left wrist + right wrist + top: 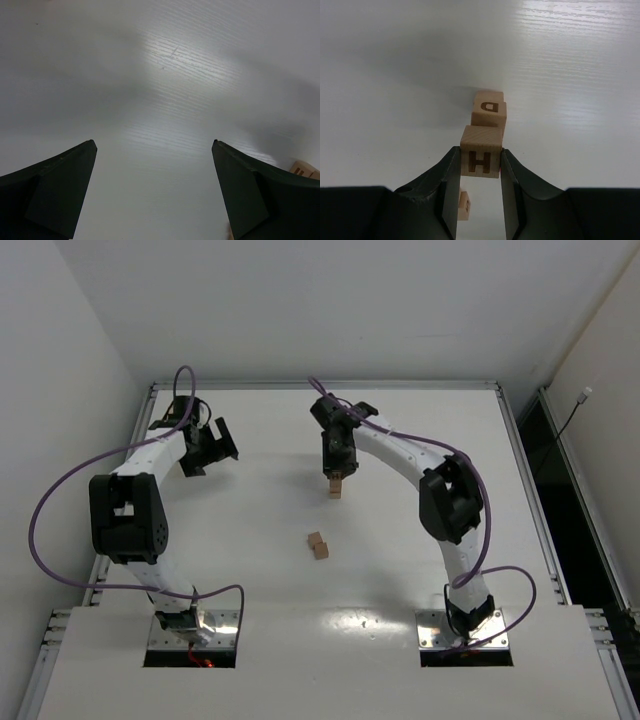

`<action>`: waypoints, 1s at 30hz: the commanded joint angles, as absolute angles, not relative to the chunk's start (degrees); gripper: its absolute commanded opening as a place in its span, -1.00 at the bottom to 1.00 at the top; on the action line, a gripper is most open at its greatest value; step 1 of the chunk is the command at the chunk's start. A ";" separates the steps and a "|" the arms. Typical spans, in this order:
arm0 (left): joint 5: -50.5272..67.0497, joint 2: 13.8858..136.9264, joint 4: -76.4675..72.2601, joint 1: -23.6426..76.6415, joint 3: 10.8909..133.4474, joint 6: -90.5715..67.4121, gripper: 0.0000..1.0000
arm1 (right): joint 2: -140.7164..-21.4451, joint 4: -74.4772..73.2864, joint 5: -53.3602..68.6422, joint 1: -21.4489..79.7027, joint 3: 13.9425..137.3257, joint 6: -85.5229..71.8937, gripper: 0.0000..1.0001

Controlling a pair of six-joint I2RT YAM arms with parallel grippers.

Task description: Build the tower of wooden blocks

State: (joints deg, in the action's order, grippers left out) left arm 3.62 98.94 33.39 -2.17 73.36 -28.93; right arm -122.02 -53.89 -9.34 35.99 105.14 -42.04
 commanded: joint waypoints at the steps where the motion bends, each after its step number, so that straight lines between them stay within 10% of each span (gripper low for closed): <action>1: 4.04 99.14 32.78 -1.76 74.97 -28.48 1.00 | -121.82 -52.47 -9.40 35.42 107.84 -42.28 -1.00; 30: 5.10 99.67 32.26 -1.76 74.97 -28.48 1.00 | -122.34 -51.42 -9.93 34.89 106.79 -41.75 -1.00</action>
